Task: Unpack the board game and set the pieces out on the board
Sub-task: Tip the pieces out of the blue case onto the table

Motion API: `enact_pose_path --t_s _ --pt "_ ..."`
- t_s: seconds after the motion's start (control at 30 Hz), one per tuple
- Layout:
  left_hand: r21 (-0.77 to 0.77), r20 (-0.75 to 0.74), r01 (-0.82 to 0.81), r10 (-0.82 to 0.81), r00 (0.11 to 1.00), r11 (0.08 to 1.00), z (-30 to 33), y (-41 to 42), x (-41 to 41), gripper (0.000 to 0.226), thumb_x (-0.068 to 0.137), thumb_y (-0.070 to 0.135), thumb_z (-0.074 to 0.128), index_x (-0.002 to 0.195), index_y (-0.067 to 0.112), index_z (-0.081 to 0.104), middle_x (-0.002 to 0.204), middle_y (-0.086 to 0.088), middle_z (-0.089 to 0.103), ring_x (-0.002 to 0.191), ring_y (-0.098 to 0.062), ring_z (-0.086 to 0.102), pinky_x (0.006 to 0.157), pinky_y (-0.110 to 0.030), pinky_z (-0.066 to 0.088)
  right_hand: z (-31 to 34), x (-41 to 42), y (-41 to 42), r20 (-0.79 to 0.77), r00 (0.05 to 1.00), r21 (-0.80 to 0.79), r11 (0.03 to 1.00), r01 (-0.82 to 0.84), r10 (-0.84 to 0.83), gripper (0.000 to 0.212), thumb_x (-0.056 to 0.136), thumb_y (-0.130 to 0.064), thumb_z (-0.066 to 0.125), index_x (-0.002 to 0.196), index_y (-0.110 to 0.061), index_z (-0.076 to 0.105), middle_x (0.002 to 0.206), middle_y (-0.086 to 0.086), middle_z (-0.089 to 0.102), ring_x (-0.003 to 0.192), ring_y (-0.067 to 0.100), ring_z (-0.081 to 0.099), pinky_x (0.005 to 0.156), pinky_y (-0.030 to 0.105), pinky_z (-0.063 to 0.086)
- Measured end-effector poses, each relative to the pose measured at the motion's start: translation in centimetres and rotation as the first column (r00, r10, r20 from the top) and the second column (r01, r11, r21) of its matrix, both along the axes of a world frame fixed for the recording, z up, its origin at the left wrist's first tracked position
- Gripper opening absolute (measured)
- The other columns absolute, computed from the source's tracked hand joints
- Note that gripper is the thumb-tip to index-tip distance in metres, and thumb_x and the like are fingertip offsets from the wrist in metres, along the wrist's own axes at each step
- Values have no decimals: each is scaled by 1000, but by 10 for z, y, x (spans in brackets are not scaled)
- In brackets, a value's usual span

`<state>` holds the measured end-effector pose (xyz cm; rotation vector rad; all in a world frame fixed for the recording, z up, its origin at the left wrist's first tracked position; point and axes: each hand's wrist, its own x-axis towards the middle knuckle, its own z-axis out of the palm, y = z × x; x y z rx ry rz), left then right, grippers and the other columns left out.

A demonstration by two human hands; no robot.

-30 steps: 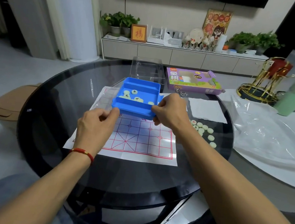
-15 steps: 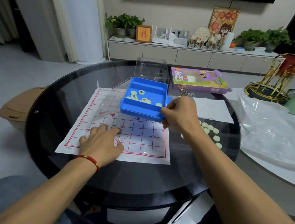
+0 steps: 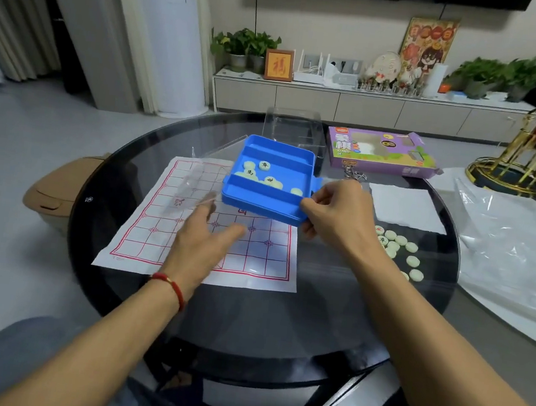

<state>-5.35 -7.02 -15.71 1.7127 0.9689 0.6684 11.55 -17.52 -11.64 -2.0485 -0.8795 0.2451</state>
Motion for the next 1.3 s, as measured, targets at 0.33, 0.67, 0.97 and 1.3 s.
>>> enact_pose_path --t_s 0.33,0.67,0.97,1.3 --pt "-677 600 308 257 758 669 10 -13 21 37 101 35 58 136 33 49 127 -16 65 104 -42 70 73 -46 62 -6 9 -26 76 997 -65 997 31 -26 14 83 -5 64 71 1 68 51 4 68 47 10 68 58 29 60" --pt "-664 610 308 257 750 681 1 -21 28 44 102 4 47 138 29 48 118 -18 68 101 -39 71 72 -45 61 -3 11 -32 674 738 -230 956 181 22 36 101 -47 49 119 -18 60 111 2 67 108 28 57 78 42 52" --pt "-639 575 318 161 802 700 -11 -19 28 41 103 3 45 134 29 52 117 -19 68 94 -36 73 66 -43 59 -26 6 -8 558 704 -498 856 -139 439 19 104 -23 46 107 -12 61 105 8 55 94 31 55 79 42 44" --pt "-652 556 320 146 818 688 -11 -13 24 40 103 4 46 132 30 54 122 -20 67 97 -35 73 67 -42 60 -11 26 -4 131 899 -335 872 -357 419 10 93 -27 71 99 -19 72 91 -5 67 83 11 59 76 28 49"
